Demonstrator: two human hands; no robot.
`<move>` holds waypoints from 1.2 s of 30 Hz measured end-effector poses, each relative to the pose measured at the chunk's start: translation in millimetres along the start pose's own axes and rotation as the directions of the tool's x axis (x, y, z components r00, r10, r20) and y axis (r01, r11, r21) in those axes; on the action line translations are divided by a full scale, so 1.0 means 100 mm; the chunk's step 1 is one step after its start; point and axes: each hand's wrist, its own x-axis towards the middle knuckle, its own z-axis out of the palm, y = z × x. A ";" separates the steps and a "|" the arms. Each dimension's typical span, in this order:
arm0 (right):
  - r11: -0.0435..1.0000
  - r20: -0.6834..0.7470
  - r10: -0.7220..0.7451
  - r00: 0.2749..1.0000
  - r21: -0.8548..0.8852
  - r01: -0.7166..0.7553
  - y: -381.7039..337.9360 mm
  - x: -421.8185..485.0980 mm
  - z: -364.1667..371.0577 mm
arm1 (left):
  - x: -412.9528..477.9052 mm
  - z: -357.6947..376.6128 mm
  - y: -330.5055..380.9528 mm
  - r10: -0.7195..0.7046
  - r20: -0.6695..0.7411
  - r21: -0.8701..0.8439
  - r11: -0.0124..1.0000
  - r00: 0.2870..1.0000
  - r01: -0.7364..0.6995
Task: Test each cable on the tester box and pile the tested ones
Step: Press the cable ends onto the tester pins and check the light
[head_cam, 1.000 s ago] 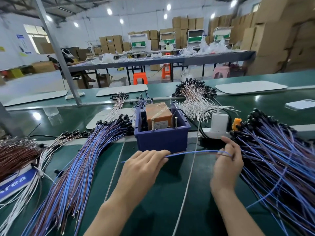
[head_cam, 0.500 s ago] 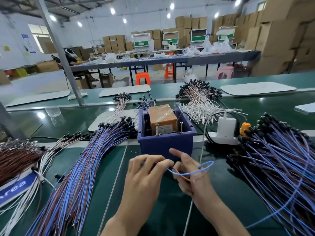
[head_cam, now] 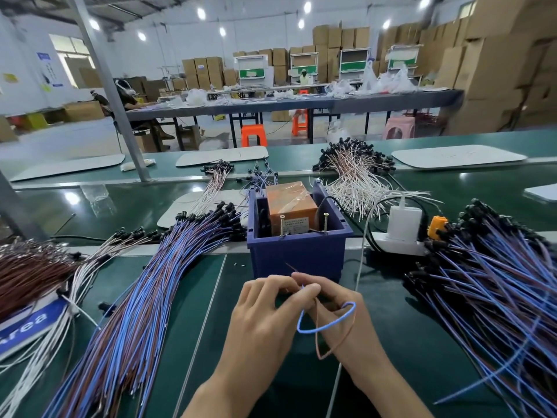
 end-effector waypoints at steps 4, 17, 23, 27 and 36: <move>0.995 -0.135 -0.030 0.990 -0.103 0.016 -0.06 -0.03 0.06 | 0.01 0.01 -0.01 -0.051 -0.036 -0.047 0.998 0.998 0.049; 0.948 -0.415 -0.193 0.889 -0.313 0.060 -0.05 0.00 0.04 | 0.02 0.04 0.06 -0.331 0.077 -0.289 0.895 0.940 0.339; 0.946 -0.441 -0.205 0.874 -0.319 0.062 -0.05 0.01 0.04 | -0.02 0.10 0.04 -0.540 0.211 -0.327 0.746 0.815 0.579; 0.942 -0.489 -0.236 0.840 -0.328 0.073 -0.03 0.01 0.03 | -0.01 0.07 0.03 -0.583 0.144 -0.333 0.732 0.800 0.594; 0.950 -0.504 -0.191 0.842 -0.309 0.031 -0.01 0.01 0.04 | 0.00 0.08 -0.07 -0.683 0.016 -0.326 0.687 0.730 0.650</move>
